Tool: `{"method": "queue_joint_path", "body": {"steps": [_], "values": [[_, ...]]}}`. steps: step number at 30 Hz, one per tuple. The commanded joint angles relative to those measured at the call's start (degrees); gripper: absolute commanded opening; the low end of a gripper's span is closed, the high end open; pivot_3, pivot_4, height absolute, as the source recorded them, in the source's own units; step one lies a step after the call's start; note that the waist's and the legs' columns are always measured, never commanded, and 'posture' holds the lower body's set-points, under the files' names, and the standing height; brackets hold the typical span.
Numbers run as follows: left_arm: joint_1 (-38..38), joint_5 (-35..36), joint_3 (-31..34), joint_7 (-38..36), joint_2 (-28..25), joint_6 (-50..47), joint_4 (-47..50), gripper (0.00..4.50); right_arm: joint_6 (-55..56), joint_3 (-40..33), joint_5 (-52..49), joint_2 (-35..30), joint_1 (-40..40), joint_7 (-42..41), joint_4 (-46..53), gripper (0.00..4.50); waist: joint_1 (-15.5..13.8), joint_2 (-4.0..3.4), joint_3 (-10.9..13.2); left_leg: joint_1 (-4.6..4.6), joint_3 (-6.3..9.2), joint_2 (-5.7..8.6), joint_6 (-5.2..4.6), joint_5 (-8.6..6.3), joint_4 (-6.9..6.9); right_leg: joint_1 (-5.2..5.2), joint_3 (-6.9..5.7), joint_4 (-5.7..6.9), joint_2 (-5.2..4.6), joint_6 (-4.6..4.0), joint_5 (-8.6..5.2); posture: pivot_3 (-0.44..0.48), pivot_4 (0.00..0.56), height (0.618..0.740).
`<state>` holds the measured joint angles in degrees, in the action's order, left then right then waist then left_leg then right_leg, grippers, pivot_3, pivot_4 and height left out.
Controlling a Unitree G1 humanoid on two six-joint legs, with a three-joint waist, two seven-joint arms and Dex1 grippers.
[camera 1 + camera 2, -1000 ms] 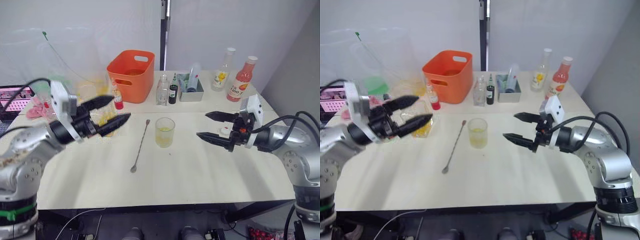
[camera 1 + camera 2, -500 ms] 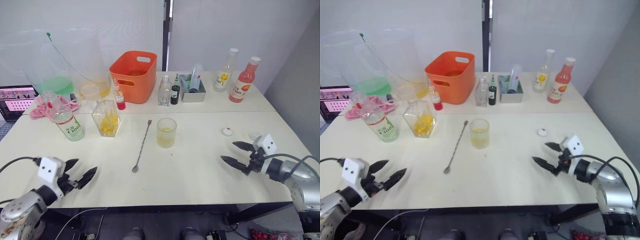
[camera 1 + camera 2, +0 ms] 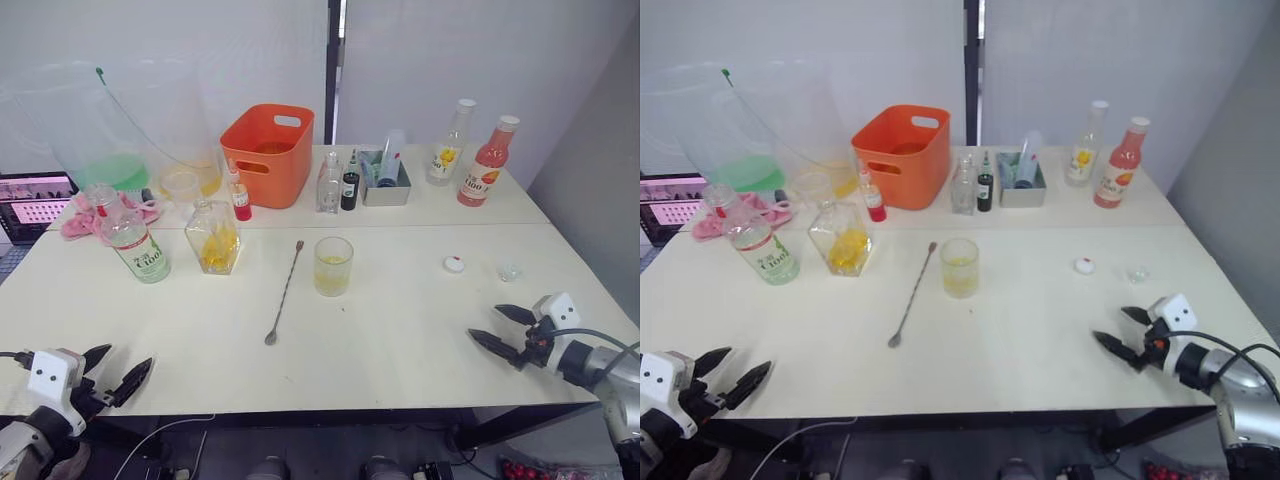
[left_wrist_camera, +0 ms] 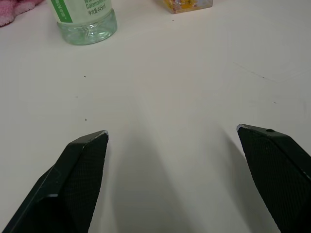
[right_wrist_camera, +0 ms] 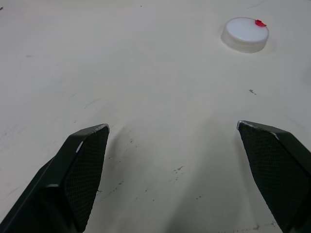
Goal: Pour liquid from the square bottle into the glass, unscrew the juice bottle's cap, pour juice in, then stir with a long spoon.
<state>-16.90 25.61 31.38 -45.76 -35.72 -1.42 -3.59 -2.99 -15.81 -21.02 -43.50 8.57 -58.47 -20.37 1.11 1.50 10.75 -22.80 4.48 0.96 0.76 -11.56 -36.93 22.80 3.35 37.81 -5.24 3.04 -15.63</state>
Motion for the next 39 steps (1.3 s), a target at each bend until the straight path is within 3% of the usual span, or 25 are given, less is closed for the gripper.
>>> {"method": "queue_joint_path", "body": {"steps": [1, 9, 14, 17, 22, 27, 31, 36, 39], "values": [[-0.7, 0.2, 1.1, 0.1, -0.4, 0.2, 1.4, 4.49, -1.5, -1.5, -1.7, -1.7, 1.4, -1.9, 0.3, 4.5, 0.0, 0.0, 0.0, 0.01, 0.0, 0.0, 0.0, 0.0, 0.0, -0.01, 0.0, 0.0, 0.0, 0.0, 0.0, 0.0, 0.15, 0.74], [-4.8, -0.2, -0.3, 6.5, 4.1, -3.6, 13.0, 4.49, -17.7, 1.7, -12.6, -4.5, 8.2, -14.8, 11.2, 4.5, 0.6, 0.0, 0.0, 0.04, 0.01, -0.06, 0.0, 0.0, 0.04, -0.03, 0.05, 0.0, 0.04, 0.0, 0.0, 0.0, 0.15, 0.74], [-8.5, -0.4, -0.9, 10.8, 7.3, -7.2, 22.3, 4.49, -23.5, 4.8, -14.7, -5.8, 12.8, -18.2, 15.6, 4.5, 0.2, 0.02, 0.0, 0.03, 0.02, -0.06, -0.02, -0.03, 0.04, -0.15, 0.01, -0.2, 0.03, 0.01, 0.0, 0.0, 0.15, 0.74], [-10.4, 0.1, -3.4, 16.8, 9.8, -14.0, 32.6, 4.49, -28.4, 8.4, -17.5, -6.7, 15.5, -22.8, 20.3, 4.5, -0.1, 0.02, 0.0, -0.02, 0.01, -0.02, -0.03, -0.04, 0.03, -0.12, 0.01, -0.23, -0.02, 0.04, 0.0, 0.0, 0.15, 0.74], [-9.9, -1.5, -10.5, 23.4, 12.3, -22.2, 42.5, 4.49, -27.0, 10.6, -15.4, -7.1, 17.3, -26.0, 17.7, 4.5, -0.6, 0.05, 0.0, 0.0, 0.06, 0.01, -0.03, -0.04, 0.02, -0.27, -0.07, -0.35, -0.03, 0.07, 0.01, 0.0, 0.15, 0.74], [-1.2, -5.8, -20.7, 31.2, 16.3, -27.7, 45.0, 4.49, -25.3, 12.0, -13.5, -6.6, 18.2, -27.4, 15.2, 4.5, -0.6, 0.04, 0.0, 0.02, 0.05, 0.04, -0.03, -0.04, 0.01, -0.31, -0.07, -0.38, -0.01, 0.12, 0.05, 0.0, 0.15, 0.74], [3.8, -7.6, -24.3, 34.4, 18.3, -30.5, 43.4, 4.49, -24.6, 12.0, -13.1, -6.4, 18.4, -27.5, 14.6, 4.5, -0.2, 0.04, 0.0, 0.02, 0.05, 0.05, -0.05, -0.05, 0.02, -0.3, -0.05, -0.39, -0.01, 0.12, 0.05, 0.0, 0.15, 0.74], [20.1, -11.5, -31.6, 39.5, 25.5, -33.4, 29.3, 4.49, -26.1, 10.0, -14.2, -7.8, 15.6, -26.5, 17.5, 4.5, -1.1, 0.01, 0.0, 0.03, 0.07, 0.09, -0.09, -0.07, -0.09, -0.38, -0.09, -0.35, -0.01, 0.14, 0.05, 0.0, 0.15, 0.74], [24.8, -10.5, -31.1, 40.6, 29.4, -33.7, 23.8, 4.49, -26.5, 8.8, -14.2, -8.3, 14.3, -24.9, 18.9, 4.5, -1.3, 0.02, -0.1, -0.08, 0.09, 0.12, -0.1, -0.08, -0.18, -0.43, -0.1, -0.58, -0.03, 0.29, 0.15, 0.0, 0.15, 0.74]]}}
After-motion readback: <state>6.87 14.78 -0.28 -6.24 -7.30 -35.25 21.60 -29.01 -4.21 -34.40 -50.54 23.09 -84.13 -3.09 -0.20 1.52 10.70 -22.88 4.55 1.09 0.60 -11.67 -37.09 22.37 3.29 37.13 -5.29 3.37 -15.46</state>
